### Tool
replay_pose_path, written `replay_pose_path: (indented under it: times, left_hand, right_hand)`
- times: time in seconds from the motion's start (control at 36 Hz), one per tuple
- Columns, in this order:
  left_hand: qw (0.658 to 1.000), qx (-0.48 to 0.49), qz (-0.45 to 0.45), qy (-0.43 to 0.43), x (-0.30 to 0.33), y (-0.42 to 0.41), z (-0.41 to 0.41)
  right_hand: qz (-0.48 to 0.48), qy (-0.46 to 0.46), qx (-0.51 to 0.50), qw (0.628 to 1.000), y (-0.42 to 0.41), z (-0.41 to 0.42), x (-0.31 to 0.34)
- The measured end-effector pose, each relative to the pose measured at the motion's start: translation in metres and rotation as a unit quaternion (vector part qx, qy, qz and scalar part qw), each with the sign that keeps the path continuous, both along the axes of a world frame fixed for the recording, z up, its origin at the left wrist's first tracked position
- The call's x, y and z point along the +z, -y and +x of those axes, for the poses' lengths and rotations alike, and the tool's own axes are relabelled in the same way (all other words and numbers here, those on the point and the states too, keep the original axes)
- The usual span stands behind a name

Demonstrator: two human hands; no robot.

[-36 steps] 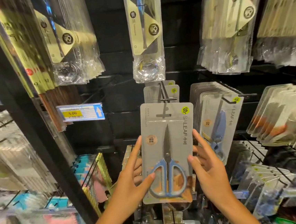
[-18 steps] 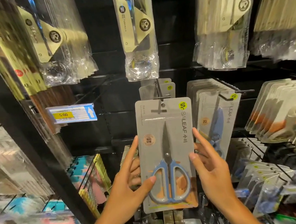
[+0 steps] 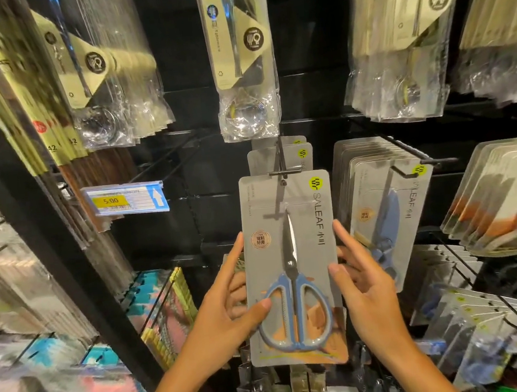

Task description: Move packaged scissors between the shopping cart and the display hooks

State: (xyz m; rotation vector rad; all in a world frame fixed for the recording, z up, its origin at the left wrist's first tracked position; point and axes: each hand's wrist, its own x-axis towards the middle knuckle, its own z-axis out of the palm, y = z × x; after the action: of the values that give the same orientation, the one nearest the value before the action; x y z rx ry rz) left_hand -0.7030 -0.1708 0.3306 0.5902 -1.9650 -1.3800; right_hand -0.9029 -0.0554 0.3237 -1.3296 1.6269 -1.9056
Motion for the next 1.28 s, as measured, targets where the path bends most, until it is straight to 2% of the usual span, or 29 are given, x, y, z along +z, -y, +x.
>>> replay_pose_path:
  times: [0.22,0.33,0.5,0.81,0.89,0.97,1.11,1.19,1.28]
  left_hand:
    - [0.998,0.0,-0.016,0.066,0.001,0.02,-0.018]
    - [0.995,0.004,-0.012,0.099,0.006,0.035,-0.034]
    - [0.991,0.02,-0.009,0.131,0.012,0.062,-0.061]
    - [0.982,0.076,-0.036,0.169,0.002,0.085,-0.092]
    - [0.981,0.093,-0.033,0.167,-0.006,0.083,-0.095]
    - [0.972,0.125,-0.035,0.195,-0.013,0.073,-0.093]
    - [0.948,0.148,-0.105,0.261,-0.039,0.059,-0.069]
    - [0.937,0.144,-0.171,0.268,-0.049,0.047,-0.051]
    - [0.925,0.136,-0.212,0.284,-0.058,0.032,-0.027]
  right_hand:
    - [0.065,-0.031,0.056,0.996,0.028,-0.005,-0.006]
    - [0.08,-0.071,0.048,0.993,0.048,-0.012,-0.003]
    - [0.105,-0.059,0.048,0.992,0.074,-0.025,0.004]
    - [0.063,-0.073,0.025,0.995,0.121,-0.047,-0.014]
    - [0.082,-0.06,0.025,0.995,0.125,-0.049,-0.028]
    - [0.099,-0.084,0.004,0.992,0.121,-0.046,-0.041]
    - [0.098,-0.095,-0.01,0.991,0.109,-0.031,-0.065]
    - [0.094,-0.094,0.025,0.991,0.098,-0.019,-0.077]
    - [0.098,-0.14,0.072,0.983,0.084,-0.004,-0.087]
